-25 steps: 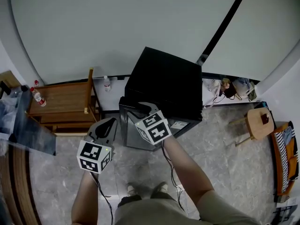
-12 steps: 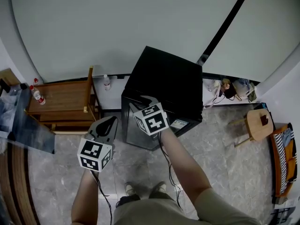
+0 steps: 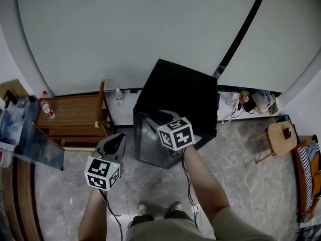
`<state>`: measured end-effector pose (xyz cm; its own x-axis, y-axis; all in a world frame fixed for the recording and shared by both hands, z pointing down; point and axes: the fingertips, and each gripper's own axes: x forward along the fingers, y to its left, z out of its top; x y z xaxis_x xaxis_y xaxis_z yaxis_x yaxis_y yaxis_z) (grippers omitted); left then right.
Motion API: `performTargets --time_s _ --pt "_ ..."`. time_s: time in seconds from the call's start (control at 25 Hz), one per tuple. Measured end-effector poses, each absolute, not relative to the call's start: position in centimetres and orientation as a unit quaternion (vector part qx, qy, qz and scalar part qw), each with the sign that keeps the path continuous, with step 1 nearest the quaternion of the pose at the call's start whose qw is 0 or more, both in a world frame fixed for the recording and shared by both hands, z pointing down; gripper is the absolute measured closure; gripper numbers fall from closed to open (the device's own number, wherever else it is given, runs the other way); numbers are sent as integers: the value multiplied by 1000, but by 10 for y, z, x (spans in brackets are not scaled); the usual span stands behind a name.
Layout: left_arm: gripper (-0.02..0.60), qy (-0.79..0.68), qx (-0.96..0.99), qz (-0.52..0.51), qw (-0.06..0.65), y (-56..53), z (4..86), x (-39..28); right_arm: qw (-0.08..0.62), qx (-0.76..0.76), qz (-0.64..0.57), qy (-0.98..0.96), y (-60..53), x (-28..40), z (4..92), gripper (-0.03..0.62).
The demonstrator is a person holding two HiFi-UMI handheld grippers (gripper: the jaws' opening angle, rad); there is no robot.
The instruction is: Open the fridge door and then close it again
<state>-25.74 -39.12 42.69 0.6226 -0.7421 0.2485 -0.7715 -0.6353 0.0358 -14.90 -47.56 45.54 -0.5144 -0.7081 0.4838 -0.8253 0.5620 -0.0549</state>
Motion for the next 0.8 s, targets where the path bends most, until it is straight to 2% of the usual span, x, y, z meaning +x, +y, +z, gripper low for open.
performTargets --time_s 0.24,0.56,0.8 --pt "574 -448 890 77 36 -383 388 -258 141 450 133 -872 -451 -136 399 445" --pt "574 -442 889 98 -64 -358 330 -225 105 442 56 -889 -401 -123 319 494" --pt "574 -432 892 76 -105 -334 280 -194 71 447 7 -892 -361 -95 262 539"
